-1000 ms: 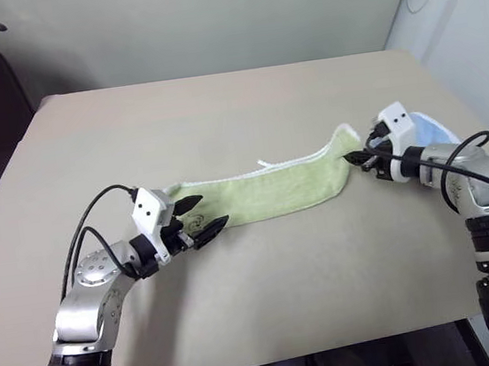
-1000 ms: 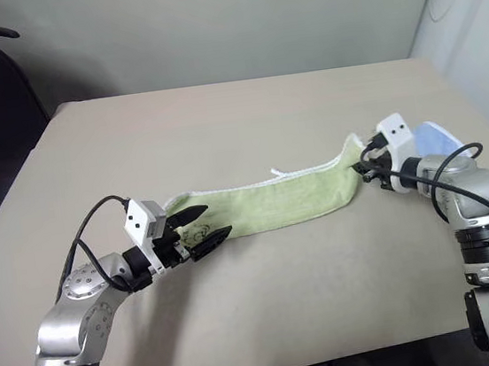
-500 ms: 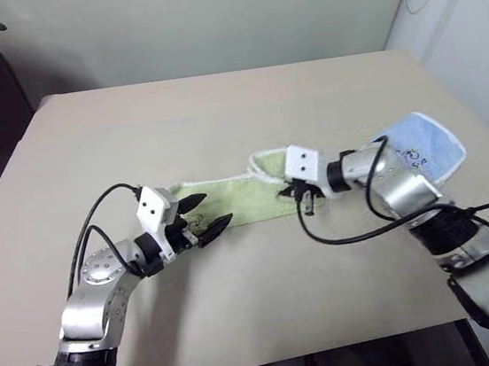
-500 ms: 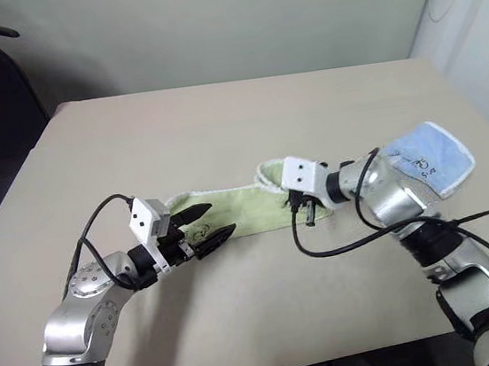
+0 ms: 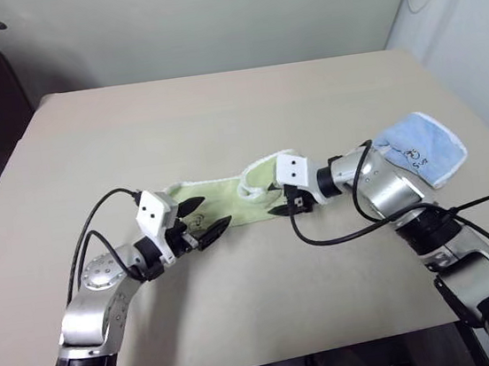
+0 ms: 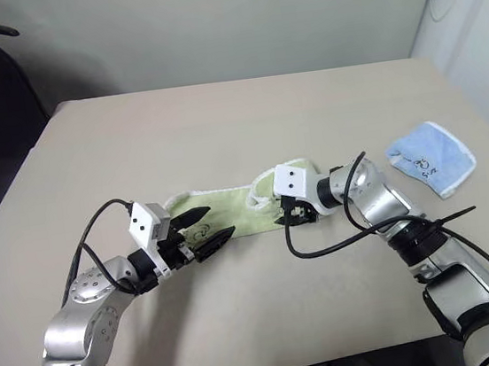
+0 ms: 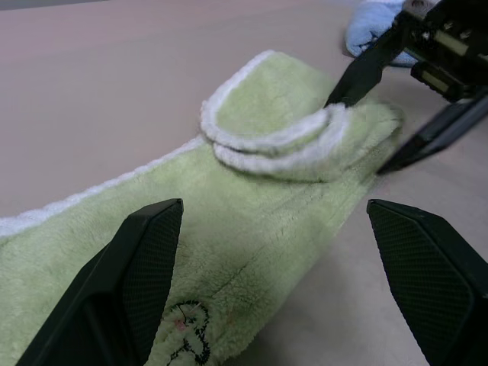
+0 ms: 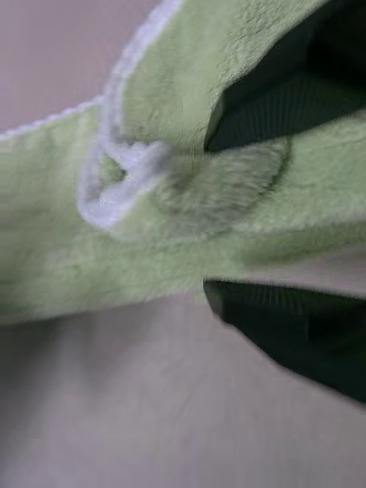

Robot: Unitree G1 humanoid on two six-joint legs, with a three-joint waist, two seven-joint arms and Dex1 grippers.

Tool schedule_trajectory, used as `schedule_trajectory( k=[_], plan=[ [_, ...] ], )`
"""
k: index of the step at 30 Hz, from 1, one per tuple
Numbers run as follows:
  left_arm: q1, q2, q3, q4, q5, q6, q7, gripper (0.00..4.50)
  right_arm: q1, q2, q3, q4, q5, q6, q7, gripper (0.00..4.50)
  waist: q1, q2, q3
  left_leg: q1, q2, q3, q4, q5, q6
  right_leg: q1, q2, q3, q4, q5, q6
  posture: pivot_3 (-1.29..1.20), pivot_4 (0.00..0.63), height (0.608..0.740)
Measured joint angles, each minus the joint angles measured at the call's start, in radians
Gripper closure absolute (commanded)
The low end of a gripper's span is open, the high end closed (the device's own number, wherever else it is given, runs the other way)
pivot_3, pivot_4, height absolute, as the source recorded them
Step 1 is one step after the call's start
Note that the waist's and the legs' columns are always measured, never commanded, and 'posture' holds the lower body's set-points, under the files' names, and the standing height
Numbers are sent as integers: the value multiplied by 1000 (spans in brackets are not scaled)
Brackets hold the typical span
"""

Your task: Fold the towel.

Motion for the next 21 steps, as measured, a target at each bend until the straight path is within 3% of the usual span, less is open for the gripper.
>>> schedule_trajectory(
  k=[1, 4, 7, 15, 21],
  plan=[
    [-1, 0, 0, 0, -1, 0, 0, 315, 4, 2, -26, -9, 22, 17, 2, 296, 0, 0, 0, 0, 0, 0, 0, 0, 0, 0, 0, 0, 0, 0, 0, 0, 150, 740],
    [-1, -3, 17, 0, -16, 4, 5, 315, 6, -1, -100, -40, 90, 63, 17, 296, 0, 0, 0, 0, 0, 0, 0, 0, -1, 0, 0, 0, 0, 0, 0, 0, 150, 740],
    [8, -27, 99, -3, -89, 37, 35, 315, -14, 24, -186, -10, 143, 121, -16, 993, 0, 0, 0, 0, 0, 0, 0, 1, -3, 0, 0, 0, 0, 0, 0, 0, 150, 740],
    [72, -171, 332, -109, -463, 246, 305, 315, -48, 163, -252, 239, 139, 83, -141, 3857, -3, 0, 0, 0, 0, 0, -1, 2, -5, -1, 0, 0, -1, 0, 0, 0, 150, 740],
    [182, -257, 421, -197, -747, 313, 606, 315, -16, 220, -210, 446, 64, -78, -172, 3857, 1, 0, 0, 0, 1, 0, 0, 2, -5, 1, 0, 0, -1, 0, 0, 0, 150, 740]
  ],
)
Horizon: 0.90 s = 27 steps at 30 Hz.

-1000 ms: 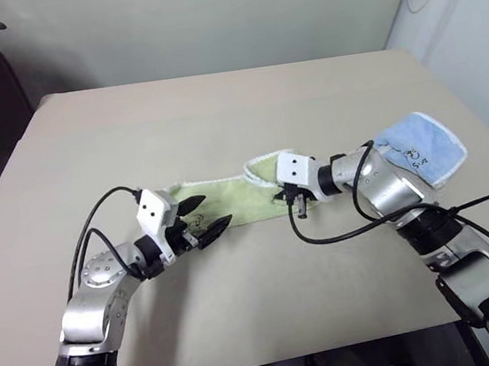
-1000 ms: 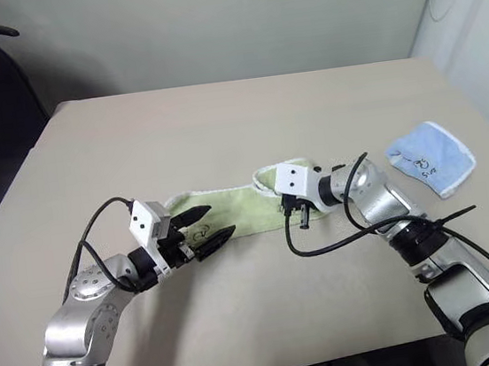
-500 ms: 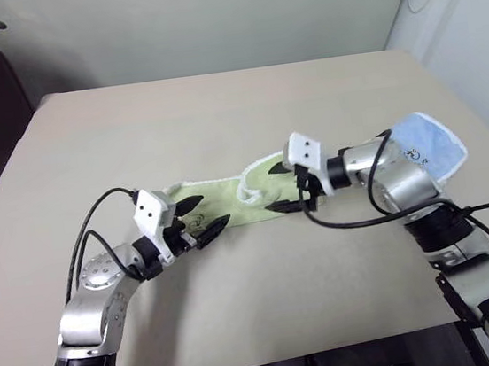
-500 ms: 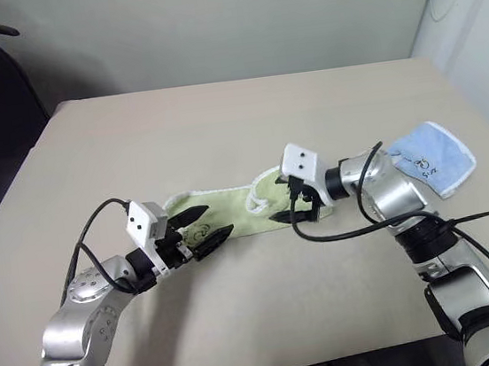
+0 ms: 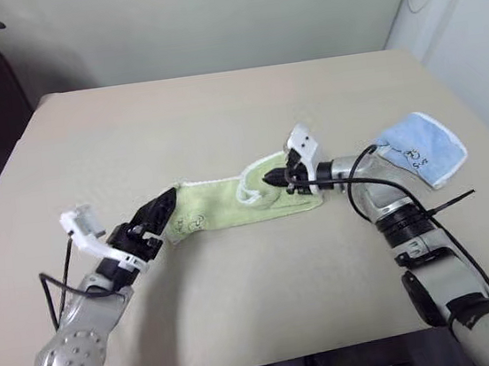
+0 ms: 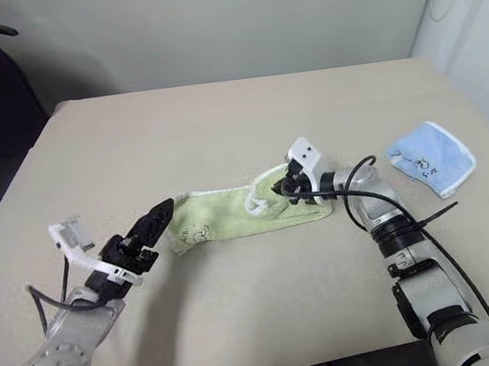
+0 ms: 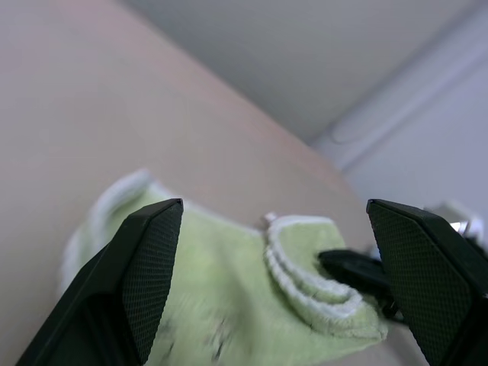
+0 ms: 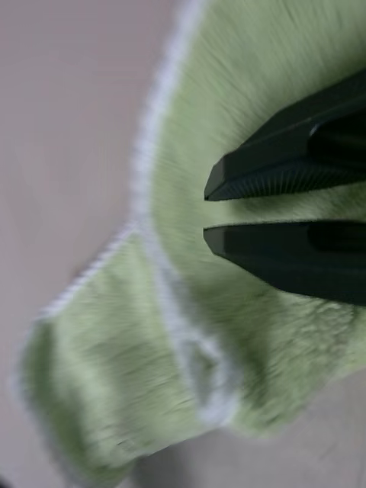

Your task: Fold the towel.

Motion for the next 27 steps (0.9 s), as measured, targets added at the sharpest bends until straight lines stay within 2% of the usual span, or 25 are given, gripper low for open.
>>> schedule_trajectory(
  k=[7, 8, 14, 20, 27],
  plan=[
    [109, -69, -6, -30, -152, 7, 242, 315, 5, 28, 21, 118, -72, -177, -18, 3857, -2, 0, 0, 16, 0, 1, -1, -6, 9, 14, 0, 0, -1, -1, -1, 0, 150, 740],
    [114, -69, -12, -33, -166, 7, 264, 158, 5, 30, 16, 118, -70, -180, -18, 3889, -2, 0, 0, 16, 0, 1, -2, -6, 9, 15, 0, 0, -1, -1, -2, 0, 150, 740],
    [115, -122, -68, -38, -262, -10, 403, 158, -13, 30, -71, 44, -7, -166, -17, 3889, 0, 0, 0, 15, 0, 3, -1, -4, -1, 13, 1, 0, -1, -2, -3, 0, 150, 740],
    [-69, -123, -97, 123, -281, -38, 528, 158, -74, 7, -172, -106, 83, -109, -20, 3889, 14, 2, 1, 16, 0, 2, -1, -5, -2, 14, 2, -1, 0, -3, -5, 0, 150, 740],
    [-202, -98, -107, 270, -242, -42, 527, 158, -76, 5, -189, -146, 91, -87, -55, 3889, 17, 3, 1, 18, -1, 2, -1, -5, -1, 16, 2, -1, 1, -3, -5, 0, 150, 740]
  ],
)
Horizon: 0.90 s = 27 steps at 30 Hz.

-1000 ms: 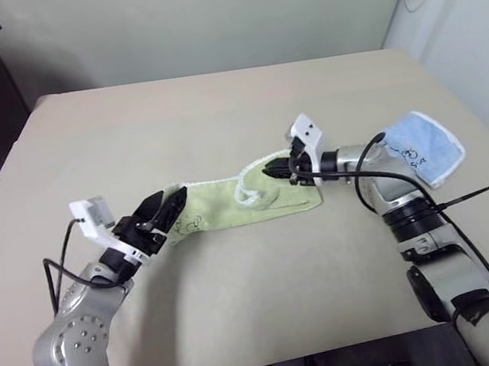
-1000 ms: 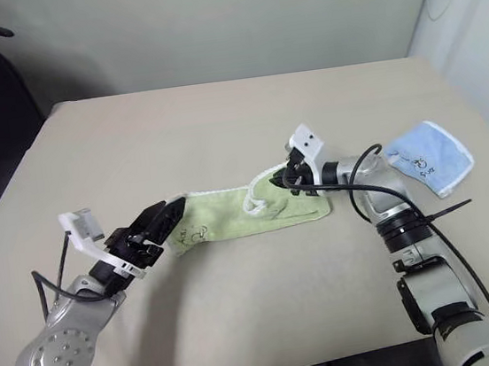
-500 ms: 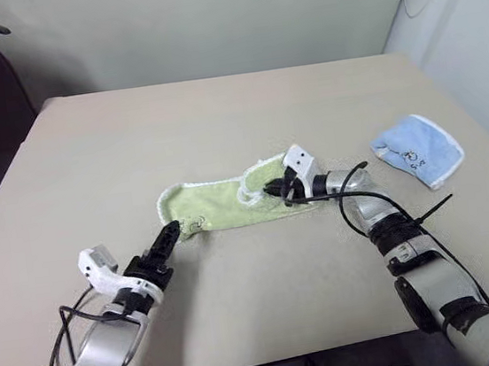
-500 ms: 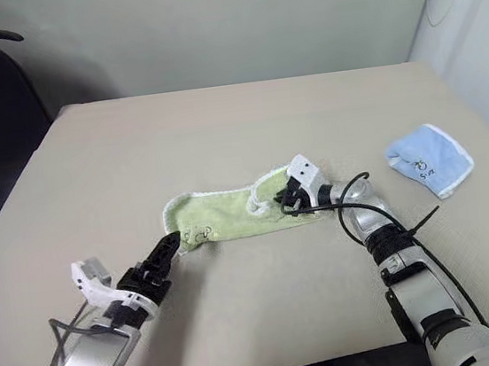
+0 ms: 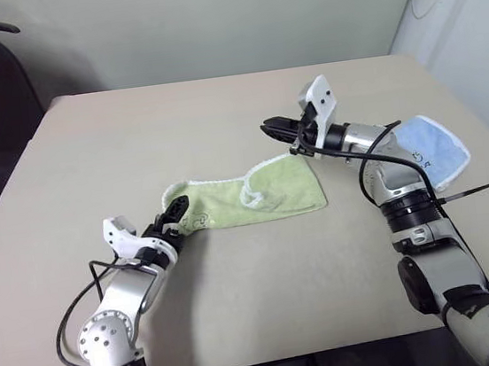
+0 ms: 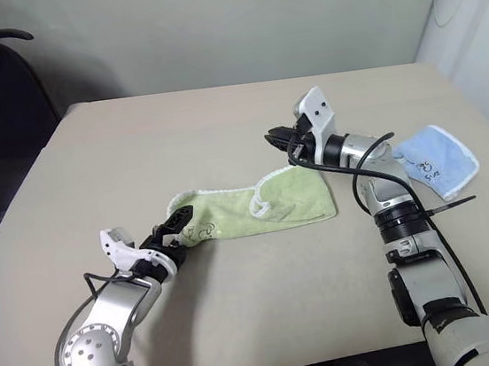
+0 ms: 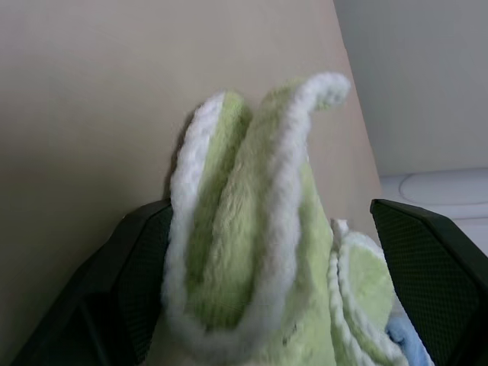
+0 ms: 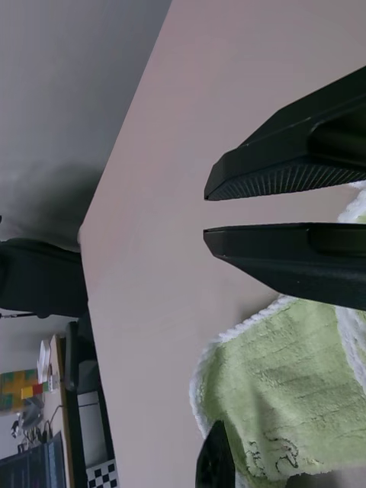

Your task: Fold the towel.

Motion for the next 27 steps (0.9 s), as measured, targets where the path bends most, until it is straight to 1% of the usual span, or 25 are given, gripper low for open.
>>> schedule_trajectory(
  k=[1, 2, 9, 12, 15, 19, 24, 25, 27],
  plan=[
    [-15, 4, -2, 18, 8, 3, -4, 535, 2, 0, -5, -5, 0, 2, -8, 3902, 1, 1, 0, 0, 0, 0, 0, 0, 0, 0, 0, 0, 0, 0, 0, 0, 150, 740],
    [-25, 8, -2, 33, 16, 5, -8, 710, 3, 1, -7, -9, 0, 3, -12, 3902, 2, 1, 0, 0, 0, 0, 0, 0, 0, 0, 0, 0, 0, 0, 0, 0, 150, 740],
    [-31, 20, -1, 70, 78, 8, -38, 3316, 22, 2, -12, -36, 10, 16, -32, 3902, 2, 1, 0, -1, 0, 0, -1, 0, -1, -2, 1, 1, 0, 0, 0, 0, 150, 740],
    [-21, 25, -1, 59, 92, 9, -61, 4399, 26, 2, -13, -36, 16, 19, -37, 3902, -1, 0, 0, -2, 0, 1, -1, 2, -5, -3, 2, 1, -2, 0, 0, 0, 150, 740],
    [-16, 47, -1, 28, 114, 9, -101, 4457, 27, 2, -14, -36, 18, 19, -44, 3902, -2, 0, 1, -4, 1, 0, -2, 2, -6, -4, 5, 2, -4, 0, 0, 0, 150, 740],
    [-40, 104, -16, -44, 142, 11, -165, 4457, 29, 0, -24, -35, 20, 19, -57, 3902, -1, -1, 1, -7, 2, -1, -2, 2, -6, -6, 7, 2, -5, 0, -1, 0, 150, 740],
    [-227, 210, -109, -78, 196, 58, -258, 4457, 29, -29, -64, -14, 22, 18, -89, 3902, 5, -1, 1, -10, 2, -4, 0, 2, -7, -6, 6, 2, -6, 1, 1, 0, 150, 740],
    [-282, 234, -155, -80, 228, 77, -292, 4457, 29, -38, -75, -4, 22, 17, -99, 3902, 6, -1, 1, -10, 2, -5, 0, 2, -7, -6, 5, 2, -7, 2, 2, 0, 150, 740],
    [-369, 250, -240, -78, 288, 112, -349, 4457, 29, -52, -93, 4, 21, 13, -116, 3902, 6, -1, 1, -11, 1, -4, 0, 2, -8, -6, 4, 2, -11, 4, 3, 0, 150, 740]
  ],
)
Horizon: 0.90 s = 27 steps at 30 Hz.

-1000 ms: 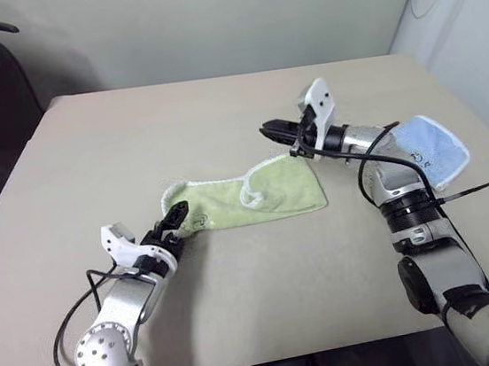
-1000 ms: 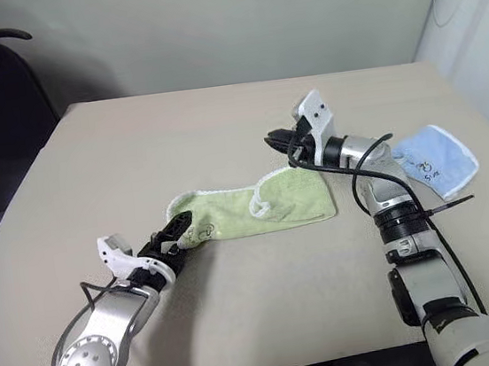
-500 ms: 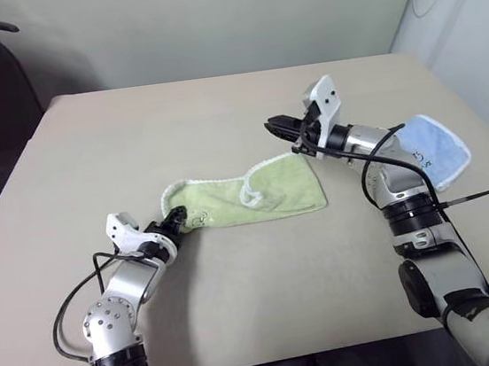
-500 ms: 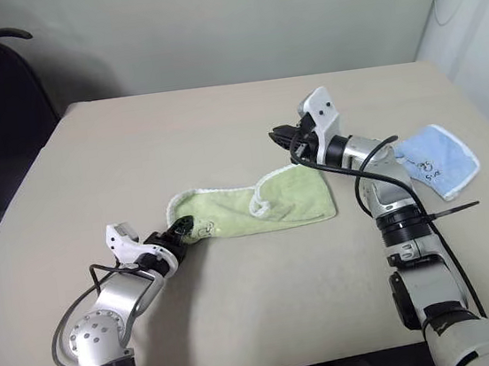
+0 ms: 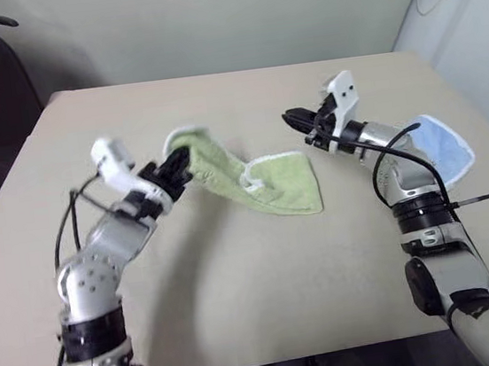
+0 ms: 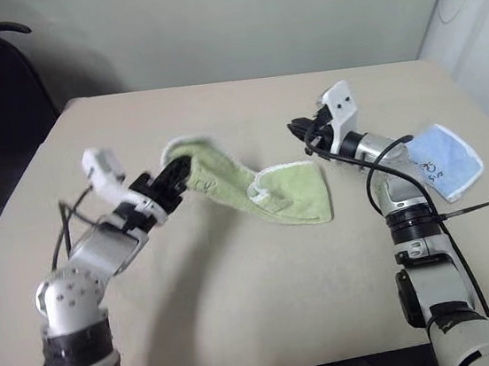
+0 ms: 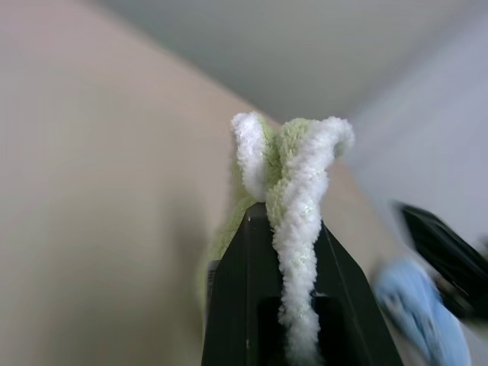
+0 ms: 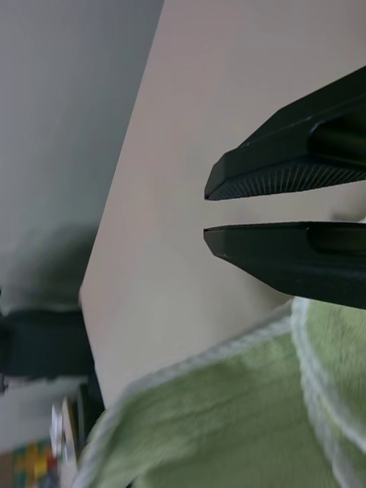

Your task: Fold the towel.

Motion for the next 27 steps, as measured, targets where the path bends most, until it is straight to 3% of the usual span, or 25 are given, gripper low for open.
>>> schedule_trajectory(
  k=[7, 13, 17, 26, 27],
  plan=[
    [-277, -68, -414, 234, 328, 97, -239, 4457, 5, -37, -56, 24, -2, -17, -99, 3902, -1, 0, 0, -8, -1, 1, 1, 0, 0, -6, -5, 0, -4, 4, 3, 0, 150, 740],
    [-328, -144, -548, 404, 536, 93, -394, 4457, 57, -54, -90, -39, 0, -6, -141, 3902, -10, 0, 0, -10, -1, 2, 1, 0, 0, -11, -5, 1, -5, 4, 4, 0, 150, 740],
    [-331, -201, -531, 458, 594, 91, -454, 3395, 93, -56, -92, -74, 1, 13, -155, 3902, -10, 0, 0, -10, -1, 3, 1, 0, 0, -11, -5, 2, -5, 4, 4, 0, 150, 740],
    [-310, -295, -289, 419, 525, 119, -501, 198, 89, -55, -73, -77, 1, 25, -154, 3902, -8, 0, 0, -10, -1, 3, 3, 1, 2, -10, -6, 3, -4, 6, 8, 0, 150, 740],
    [-306, -297, -270, 403, 517, 126, -499, 90, 87, -55, -66, -69, -2, 25, -151, 3902, -8, 0, 0, -10, -1, 3, 3, 1, 2, -10, -5, 3, -4, 6, 8, 0, 150, 740]
  ],
)
